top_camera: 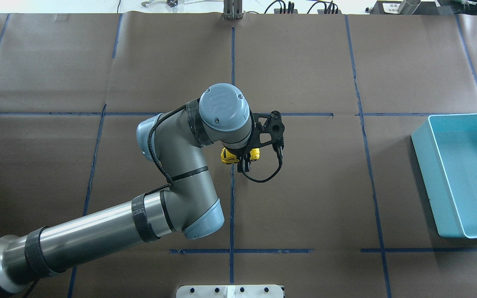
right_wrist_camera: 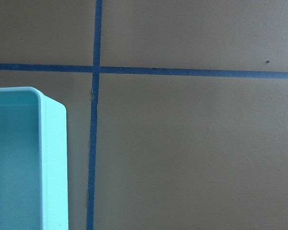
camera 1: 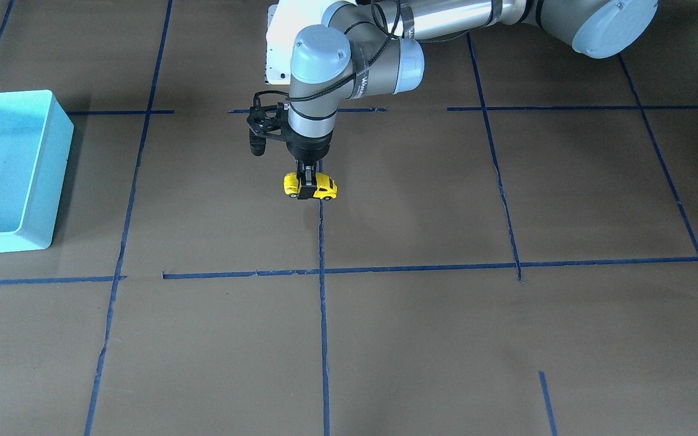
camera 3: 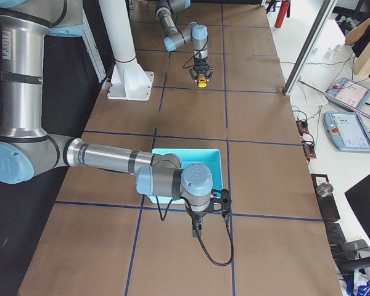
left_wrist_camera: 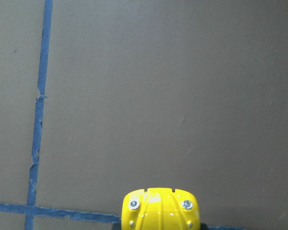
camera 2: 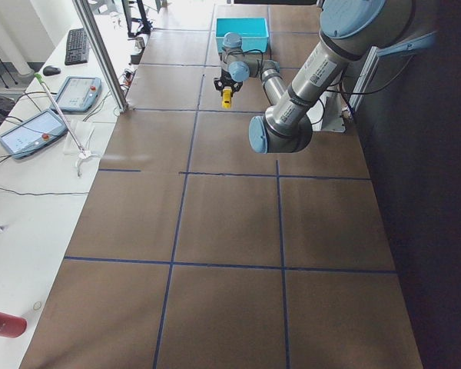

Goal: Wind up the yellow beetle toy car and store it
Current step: 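Close the left gripper on the yellow car's body, then press the car down and drag it backward along the table with the left gripper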

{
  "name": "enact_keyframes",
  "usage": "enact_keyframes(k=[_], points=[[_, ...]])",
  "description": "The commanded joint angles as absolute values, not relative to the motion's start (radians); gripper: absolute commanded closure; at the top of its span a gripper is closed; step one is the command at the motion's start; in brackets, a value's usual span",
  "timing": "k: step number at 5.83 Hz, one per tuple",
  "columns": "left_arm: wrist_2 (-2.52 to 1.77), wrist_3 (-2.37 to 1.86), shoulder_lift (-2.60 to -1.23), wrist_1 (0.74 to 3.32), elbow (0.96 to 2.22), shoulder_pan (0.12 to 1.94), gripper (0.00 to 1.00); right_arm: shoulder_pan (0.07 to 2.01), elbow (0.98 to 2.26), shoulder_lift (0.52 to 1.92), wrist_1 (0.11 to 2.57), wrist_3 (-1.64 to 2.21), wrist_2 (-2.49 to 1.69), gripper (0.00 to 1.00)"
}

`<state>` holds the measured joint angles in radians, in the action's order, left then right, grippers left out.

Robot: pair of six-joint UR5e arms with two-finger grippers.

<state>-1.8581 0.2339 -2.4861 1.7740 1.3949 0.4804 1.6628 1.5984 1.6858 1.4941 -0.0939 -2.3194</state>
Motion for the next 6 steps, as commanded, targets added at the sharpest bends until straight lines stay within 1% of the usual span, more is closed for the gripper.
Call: enact_keyframes(k=[1,6], points=[[-1.923,0.233,-2.484,1.825,1.345,0.485,1.0,1.663,1.598,1.686,1.494,-0.094,-2.319,0.0],[-1.934,0.242,-2.468,1.832,1.327,0.486,1.0,1.663,1.598,1.686,1.494,-0.094,-2.319,0.0]])
